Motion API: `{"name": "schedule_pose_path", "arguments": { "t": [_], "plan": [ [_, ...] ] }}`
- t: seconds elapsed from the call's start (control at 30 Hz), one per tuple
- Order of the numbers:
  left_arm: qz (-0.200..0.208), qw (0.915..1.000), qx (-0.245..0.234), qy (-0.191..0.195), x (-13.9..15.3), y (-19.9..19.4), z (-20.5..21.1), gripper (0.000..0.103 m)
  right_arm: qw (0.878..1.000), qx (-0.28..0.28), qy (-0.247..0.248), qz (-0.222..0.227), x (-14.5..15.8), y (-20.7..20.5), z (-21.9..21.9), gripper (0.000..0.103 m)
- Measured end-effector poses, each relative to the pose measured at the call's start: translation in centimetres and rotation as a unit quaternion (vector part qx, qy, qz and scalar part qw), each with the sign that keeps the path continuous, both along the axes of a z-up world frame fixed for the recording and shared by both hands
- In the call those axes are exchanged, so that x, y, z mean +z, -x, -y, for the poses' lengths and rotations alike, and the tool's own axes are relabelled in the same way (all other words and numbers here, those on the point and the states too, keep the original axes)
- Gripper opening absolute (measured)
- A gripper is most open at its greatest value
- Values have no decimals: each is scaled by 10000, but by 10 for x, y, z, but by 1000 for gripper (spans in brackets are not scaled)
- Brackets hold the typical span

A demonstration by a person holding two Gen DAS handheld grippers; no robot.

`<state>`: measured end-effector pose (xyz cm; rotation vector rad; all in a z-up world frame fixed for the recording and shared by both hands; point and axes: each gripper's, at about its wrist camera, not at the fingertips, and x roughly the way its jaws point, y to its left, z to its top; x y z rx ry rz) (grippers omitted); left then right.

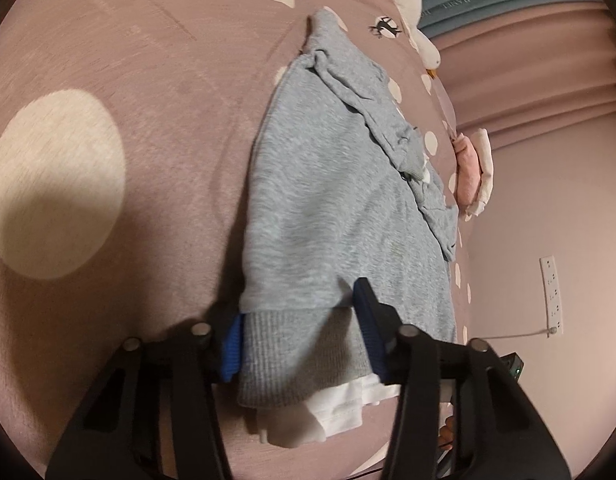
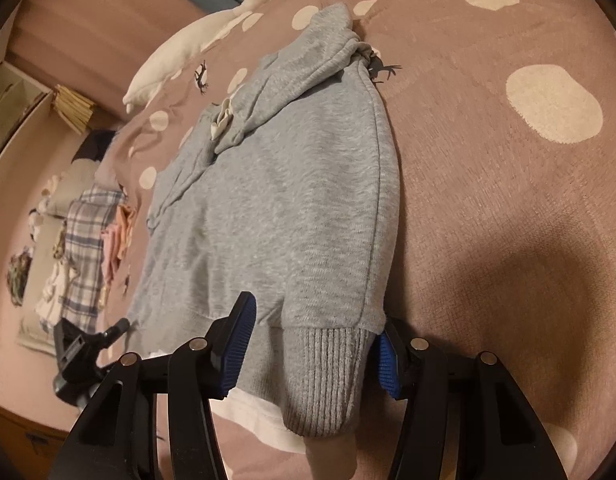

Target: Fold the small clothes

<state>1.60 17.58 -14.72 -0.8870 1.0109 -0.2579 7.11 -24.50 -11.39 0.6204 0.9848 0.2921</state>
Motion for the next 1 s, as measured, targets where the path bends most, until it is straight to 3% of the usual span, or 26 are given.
{"name": "schedule_pose_path", "arguments": {
  "t": [0.17,0.43,0.7,1.0],
  "plan": [
    [-79,9999,42,46,-2,2,-6,33,9998,-97,146,-33,1,1,-1,51],
    [-96,9999,6,-95,5,3,-5,29,9997,-187,131,-59,4,2,-1,33],
    [140,9998,-142,-59,18,-1,2,22,9997,-75,27,215,23,0,-7,28],
    [449,9984,-337,-16,31,-3,10,22,9987,-51,-283,424,36,-3,-9,22]
  ]
}}
